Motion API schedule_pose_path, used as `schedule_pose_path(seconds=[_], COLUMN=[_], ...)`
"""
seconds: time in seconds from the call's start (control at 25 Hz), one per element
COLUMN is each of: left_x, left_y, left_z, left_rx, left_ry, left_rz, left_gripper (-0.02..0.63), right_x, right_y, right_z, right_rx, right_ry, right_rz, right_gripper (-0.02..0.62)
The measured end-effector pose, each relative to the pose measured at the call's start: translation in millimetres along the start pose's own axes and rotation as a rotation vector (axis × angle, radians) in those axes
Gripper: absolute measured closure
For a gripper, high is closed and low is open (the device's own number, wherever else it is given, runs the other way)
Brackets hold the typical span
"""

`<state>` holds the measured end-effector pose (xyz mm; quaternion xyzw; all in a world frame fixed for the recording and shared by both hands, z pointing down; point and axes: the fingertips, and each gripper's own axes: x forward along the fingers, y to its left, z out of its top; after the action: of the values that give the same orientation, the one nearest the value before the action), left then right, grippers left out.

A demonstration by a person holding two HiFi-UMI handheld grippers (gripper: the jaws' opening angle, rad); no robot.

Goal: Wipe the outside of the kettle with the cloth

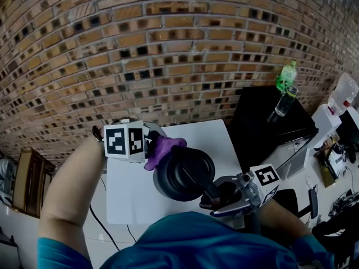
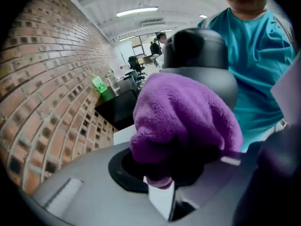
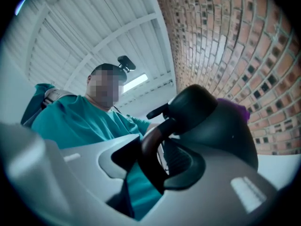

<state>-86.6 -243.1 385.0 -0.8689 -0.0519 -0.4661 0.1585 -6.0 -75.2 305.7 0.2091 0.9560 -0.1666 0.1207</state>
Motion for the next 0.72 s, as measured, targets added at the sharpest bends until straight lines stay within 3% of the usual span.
schedule_pose_path(seconds=[0.24, 0.4, 0.56, 0.64, 0.72], left_x=[39, 37, 9, 3, 7], left_y=[-28, -14, 14, 16, 8], left_z=[-40, -51, -39, -23, -8], left_rx=[-0.025, -0.076, -0.068, -0.04, -0.005], left_ry=[0.083, 0.06, 0.038, 0.01, -0.005], left_rz=[-0.094, -0.033, 0.046, 0.02, -0.054], left_gripper=[0.532, 0.532, 0.532, 0.532, 0.532], right_x=[-5, 0, 8, 14, 20], right_y=[6, 6, -1, -2, -3], right_z=[-4, -10, -26, -37, -50], right_rx=[-0.014, -0.05, -0.076, -0.07, -0.076], right_ry=[-0.007, 0.05, 0.178, 0.231, 0.269], right_rz=[-0.011, -0.046, -0.078, -0.066, -0.05], right_gripper=[0.433, 0.433, 0.433, 0.433, 0.433])
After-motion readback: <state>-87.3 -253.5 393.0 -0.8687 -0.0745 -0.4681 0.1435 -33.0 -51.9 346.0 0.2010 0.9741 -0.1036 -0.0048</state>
